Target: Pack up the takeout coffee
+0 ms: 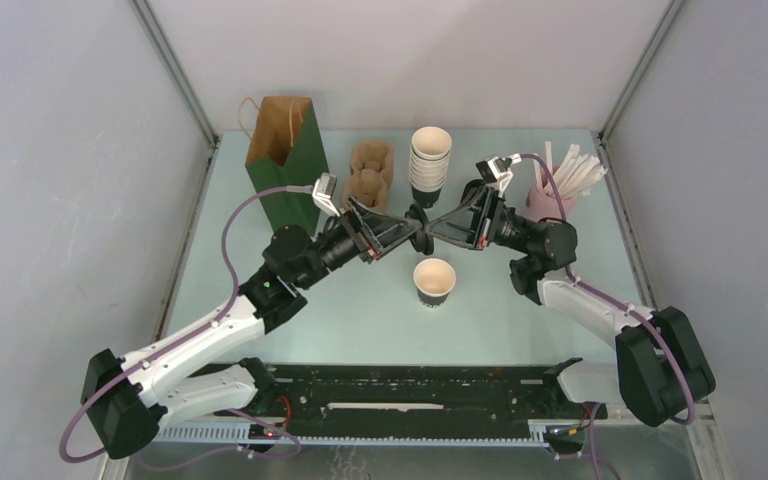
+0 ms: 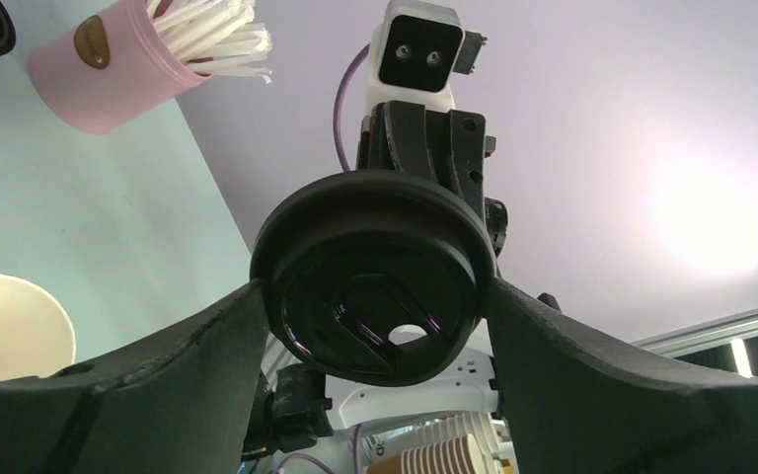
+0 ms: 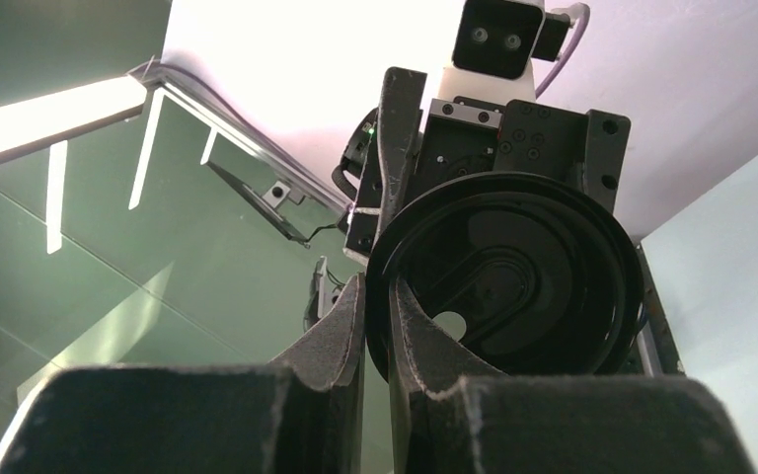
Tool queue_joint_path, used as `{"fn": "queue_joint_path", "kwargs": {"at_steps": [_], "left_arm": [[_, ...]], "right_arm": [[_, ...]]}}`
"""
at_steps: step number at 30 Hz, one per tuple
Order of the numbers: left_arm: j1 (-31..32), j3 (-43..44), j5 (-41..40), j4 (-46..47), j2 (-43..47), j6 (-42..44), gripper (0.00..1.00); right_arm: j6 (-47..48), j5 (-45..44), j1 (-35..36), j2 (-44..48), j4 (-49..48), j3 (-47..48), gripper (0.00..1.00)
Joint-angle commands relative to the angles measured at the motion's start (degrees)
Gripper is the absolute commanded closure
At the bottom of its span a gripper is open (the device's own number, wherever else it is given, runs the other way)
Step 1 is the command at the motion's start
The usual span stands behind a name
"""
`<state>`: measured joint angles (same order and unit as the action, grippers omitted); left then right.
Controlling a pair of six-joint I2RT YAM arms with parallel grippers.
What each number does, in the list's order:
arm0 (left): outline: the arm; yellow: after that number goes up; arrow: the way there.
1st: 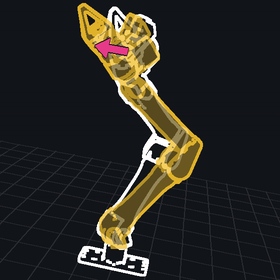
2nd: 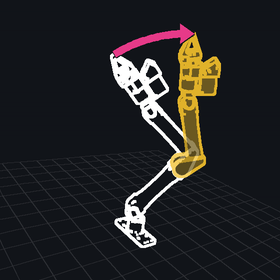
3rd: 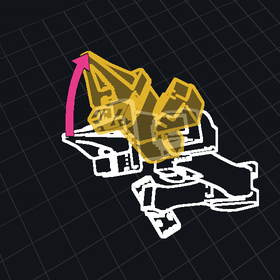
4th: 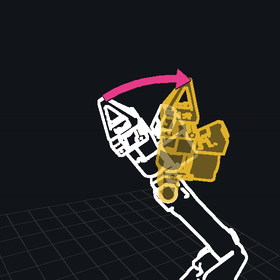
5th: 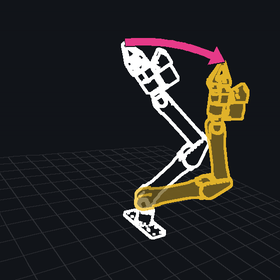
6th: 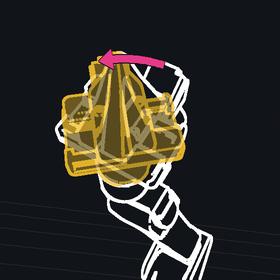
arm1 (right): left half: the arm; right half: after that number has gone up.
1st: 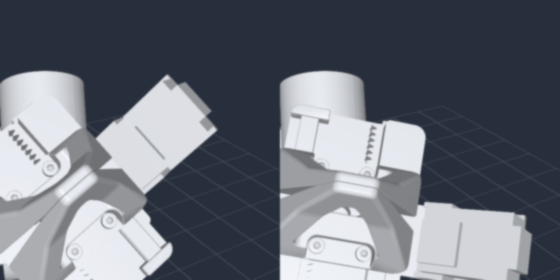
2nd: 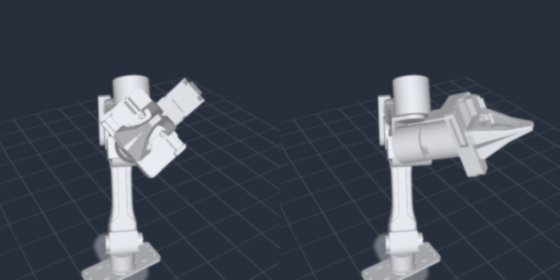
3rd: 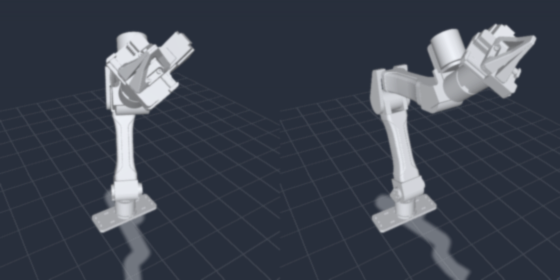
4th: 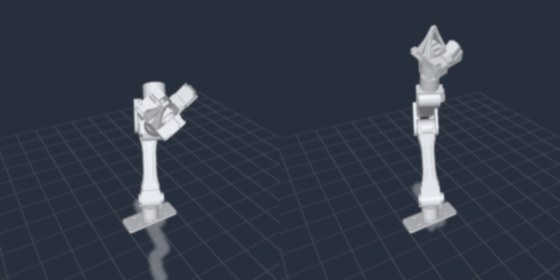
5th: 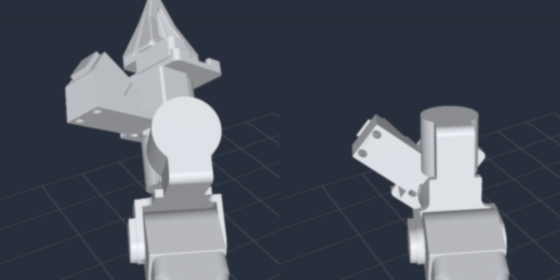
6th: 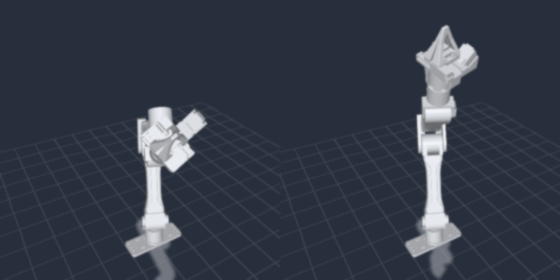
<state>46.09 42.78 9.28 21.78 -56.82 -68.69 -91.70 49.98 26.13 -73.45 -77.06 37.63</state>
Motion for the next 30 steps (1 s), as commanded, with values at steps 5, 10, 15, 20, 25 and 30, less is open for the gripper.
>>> {"fn": "queue_joint_path", "kwargs": {"at_steps": [5,10,15,20,25,30], "left_arm": [[-0.27,3.28,-0.77,0.62,0.48,0.46,0.23],[-0.21,3.24,-1.89,-1.03,0.69,0.96,0.31],[-0.23,2.63,-2.78,-2.65,1.39,1.94,0.33],[-0.21,2.04,-3.94,-5.40,2.59,3.92,0.35],[-0.22,2.38,-3.78,-10.09,2.67,7.20,0.39],[0.27,11.42,-4.90,-28.39,-1.24,19.49,0.41]], "right_arm": [[3.04,0.39,0.91,2.53,1.33,0.17,1.00],[6.20,0.97,1.13,3.95,5.40,0.16,0.96],[11.76,0.75,0.82,6.73,13.49,0.16,0.83],[17.97,1.17,-0.72,9.96,23.75,0.16,0.64],[23.84,1.46,-2.93,14.34,33.94,0.16,0.48],[43.40,-1.63,-12.14,24.25,67.28,3.47,0.44]]}}
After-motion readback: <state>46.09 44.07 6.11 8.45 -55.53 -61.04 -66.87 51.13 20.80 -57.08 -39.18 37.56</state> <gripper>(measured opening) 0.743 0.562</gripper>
